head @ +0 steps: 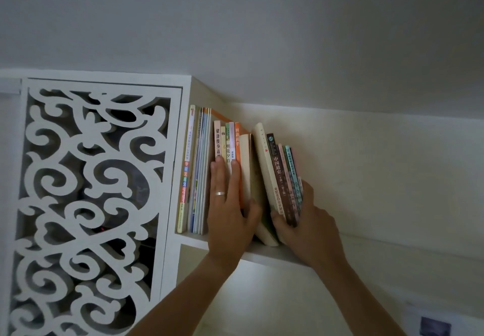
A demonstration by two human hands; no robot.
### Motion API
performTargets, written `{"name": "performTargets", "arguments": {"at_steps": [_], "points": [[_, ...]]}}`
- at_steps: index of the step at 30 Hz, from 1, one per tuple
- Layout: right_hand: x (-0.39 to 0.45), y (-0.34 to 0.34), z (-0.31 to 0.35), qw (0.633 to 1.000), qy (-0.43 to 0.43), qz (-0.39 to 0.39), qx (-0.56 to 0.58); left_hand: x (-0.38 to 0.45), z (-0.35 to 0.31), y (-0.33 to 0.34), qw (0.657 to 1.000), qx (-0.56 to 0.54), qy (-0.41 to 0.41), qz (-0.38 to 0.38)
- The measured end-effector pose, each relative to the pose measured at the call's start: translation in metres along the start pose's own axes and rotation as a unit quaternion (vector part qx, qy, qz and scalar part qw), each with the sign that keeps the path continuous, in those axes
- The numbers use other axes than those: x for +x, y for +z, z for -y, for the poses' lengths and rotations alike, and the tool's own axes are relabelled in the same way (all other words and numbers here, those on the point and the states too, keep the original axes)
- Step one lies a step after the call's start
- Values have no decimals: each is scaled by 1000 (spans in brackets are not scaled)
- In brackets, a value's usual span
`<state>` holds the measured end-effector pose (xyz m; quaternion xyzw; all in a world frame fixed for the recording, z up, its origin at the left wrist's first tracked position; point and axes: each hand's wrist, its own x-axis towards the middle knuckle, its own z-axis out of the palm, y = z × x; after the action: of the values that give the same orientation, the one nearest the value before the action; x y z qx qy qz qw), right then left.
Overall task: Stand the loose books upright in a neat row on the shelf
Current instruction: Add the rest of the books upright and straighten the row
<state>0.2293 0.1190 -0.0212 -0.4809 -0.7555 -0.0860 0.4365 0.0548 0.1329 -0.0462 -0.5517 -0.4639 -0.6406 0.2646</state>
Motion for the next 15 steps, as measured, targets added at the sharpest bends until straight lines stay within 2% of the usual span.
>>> {"name": "performTargets", "arguments": {"at_steps": [5,9,15], "points": [[8,38,31,996,1,-38,81,16,15,-3,998,10,54,15],[18,50,30,985,-15,4,174,24,28,-7,990,54,128,33],[23,49,11,968,-29,51,245,14,24,-14,989,37,137,29]]}}
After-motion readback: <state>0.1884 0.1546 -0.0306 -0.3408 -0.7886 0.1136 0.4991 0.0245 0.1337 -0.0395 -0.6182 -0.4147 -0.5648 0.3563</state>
